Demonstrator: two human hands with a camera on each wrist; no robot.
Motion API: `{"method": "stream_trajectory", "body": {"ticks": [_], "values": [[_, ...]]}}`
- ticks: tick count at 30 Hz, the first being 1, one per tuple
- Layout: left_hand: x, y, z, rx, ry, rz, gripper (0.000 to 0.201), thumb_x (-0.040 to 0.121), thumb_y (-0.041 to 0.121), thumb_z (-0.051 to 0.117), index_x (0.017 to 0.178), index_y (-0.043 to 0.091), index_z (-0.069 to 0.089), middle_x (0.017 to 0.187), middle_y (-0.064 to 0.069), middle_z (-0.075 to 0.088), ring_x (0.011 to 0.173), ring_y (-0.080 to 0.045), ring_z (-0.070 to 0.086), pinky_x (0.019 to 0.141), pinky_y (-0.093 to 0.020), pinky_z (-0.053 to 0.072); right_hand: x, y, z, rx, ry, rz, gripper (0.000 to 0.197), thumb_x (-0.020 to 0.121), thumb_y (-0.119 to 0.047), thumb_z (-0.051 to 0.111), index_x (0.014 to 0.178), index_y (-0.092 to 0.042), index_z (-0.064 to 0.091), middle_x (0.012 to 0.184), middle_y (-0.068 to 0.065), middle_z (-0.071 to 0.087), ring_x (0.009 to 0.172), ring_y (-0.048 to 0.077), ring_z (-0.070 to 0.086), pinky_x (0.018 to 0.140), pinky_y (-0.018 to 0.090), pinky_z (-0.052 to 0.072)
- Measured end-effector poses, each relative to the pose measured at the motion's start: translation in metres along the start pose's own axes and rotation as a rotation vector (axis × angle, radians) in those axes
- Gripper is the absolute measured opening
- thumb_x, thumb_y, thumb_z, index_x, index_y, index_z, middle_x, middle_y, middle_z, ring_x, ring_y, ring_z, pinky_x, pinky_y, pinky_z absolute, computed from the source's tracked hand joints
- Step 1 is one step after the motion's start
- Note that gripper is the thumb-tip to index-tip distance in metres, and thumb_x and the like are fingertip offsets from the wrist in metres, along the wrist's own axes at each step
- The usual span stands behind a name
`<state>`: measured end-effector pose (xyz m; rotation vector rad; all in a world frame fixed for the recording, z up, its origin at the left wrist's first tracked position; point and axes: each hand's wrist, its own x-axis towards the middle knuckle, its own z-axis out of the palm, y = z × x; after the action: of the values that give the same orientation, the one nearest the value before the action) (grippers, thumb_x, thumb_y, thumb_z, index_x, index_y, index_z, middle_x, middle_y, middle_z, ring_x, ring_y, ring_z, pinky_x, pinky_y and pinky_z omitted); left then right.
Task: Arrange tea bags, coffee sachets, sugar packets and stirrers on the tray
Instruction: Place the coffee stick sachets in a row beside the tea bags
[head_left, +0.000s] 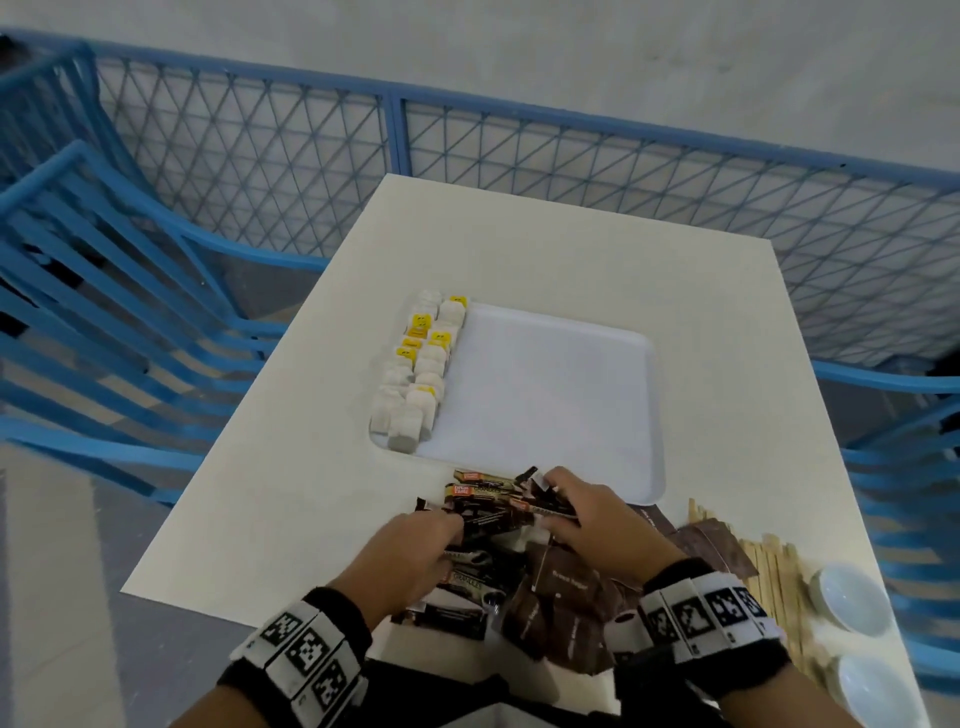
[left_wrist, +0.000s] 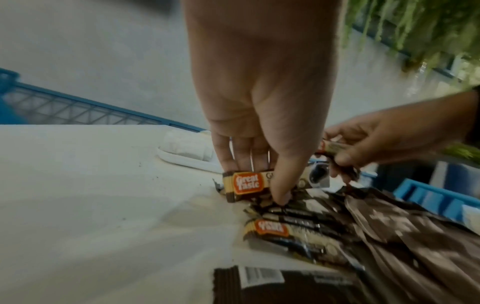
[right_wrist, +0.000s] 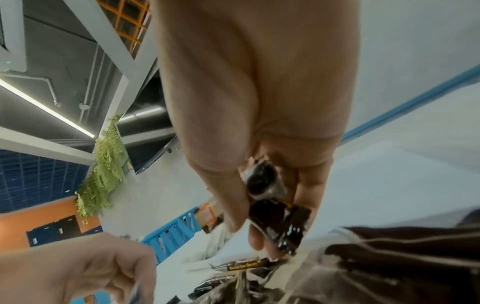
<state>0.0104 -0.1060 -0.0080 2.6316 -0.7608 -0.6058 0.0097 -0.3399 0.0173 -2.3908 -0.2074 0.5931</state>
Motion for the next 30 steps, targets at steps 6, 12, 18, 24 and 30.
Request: {"method": "stream_trajectory", "body": {"ticks": [6, 12, 18, 24, 30], "values": [[-0.025, -0.009, -0.001, -0.289, 0.188, -0.058, 0.023, 0.094, 0.012, 0.042, 0.116, 0.016, 0.047, 0.101, 0.003, 0.050, 0.086, -0.013, 0.049, 0.079, -0.026, 0.042, -0.009, 0.001, -0.001, 0.040, -0.069, 0.033, 0.012, 0.094, -0.016, 0.044, 0.101, -0.012, 0.035, 0.070, 0.006, 0.044, 0.060, 0.014, 0.037, 0.057, 0.031, 0.032], [-0.034, -0.003, 0.017, -0.069, -0.037, -0.064, 0.038, 0.086, 0.042, 0.059, 0.116, 0.021, 0.048, 0.106, 0.007, 0.050, 0.100, -0.013, 0.050, 0.080, -0.021, 0.038, 0.003, -0.017, 0.026, -0.138, -0.102, 0.001, 0.042, 0.089, -0.040, 0.057, 0.120, -0.019, 0.039, 0.105, 0.002, 0.065, 0.090, 0.018, 0.062, 0.082, 0.034, 0.051], [-0.032, -0.002, 0.032, 0.103, -0.102, -0.149, 0.044, 0.086, 0.034, 0.060, 0.125, 0.015, 0.050, 0.117, -0.005, 0.049, 0.104, -0.022, 0.053, 0.080, -0.026, 0.038, 0.014, -0.030, 0.061, -0.338, -0.195, -0.001, 0.068, 0.074, -0.053, 0.068, 0.119, -0.013, 0.038, 0.101, 0.003, 0.063, 0.088, 0.021, 0.061, 0.076, 0.039, 0.054], [-0.043, -0.014, 0.032, 0.054, -0.069, -0.170, 0.037, 0.088, 0.035, 0.055, 0.119, 0.015, 0.052, 0.116, -0.002, 0.048, 0.105, -0.018, 0.051, 0.085, -0.025, 0.039, 0.016, -0.033, 0.066, -0.411, -0.088, -0.023, 0.035, 0.084, -0.035, 0.060, 0.107, -0.010, 0.048, 0.091, 0.002, 0.060, 0.084, 0.022, 0.060, 0.073, 0.033, 0.051], [-0.056, -0.024, 0.018, -0.211, 0.043, -0.297, 0.016, 0.085, 0.027, 0.054, 0.089, 0.027, 0.038, 0.076, 0.005, 0.047, 0.071, -0.014, 0.045, 0.060, -0.027, 0.032, 0.016, -0.030, 0.060, -0.328, -0.038, -0.036, 0.029, 0.083, -0.032, 0.057, 0.104, -0.011, 0.057, 0.098, 0.000, 0.042, 0.092, 0.022, 0.057, 0.073, 0.031, 0.048]]}}
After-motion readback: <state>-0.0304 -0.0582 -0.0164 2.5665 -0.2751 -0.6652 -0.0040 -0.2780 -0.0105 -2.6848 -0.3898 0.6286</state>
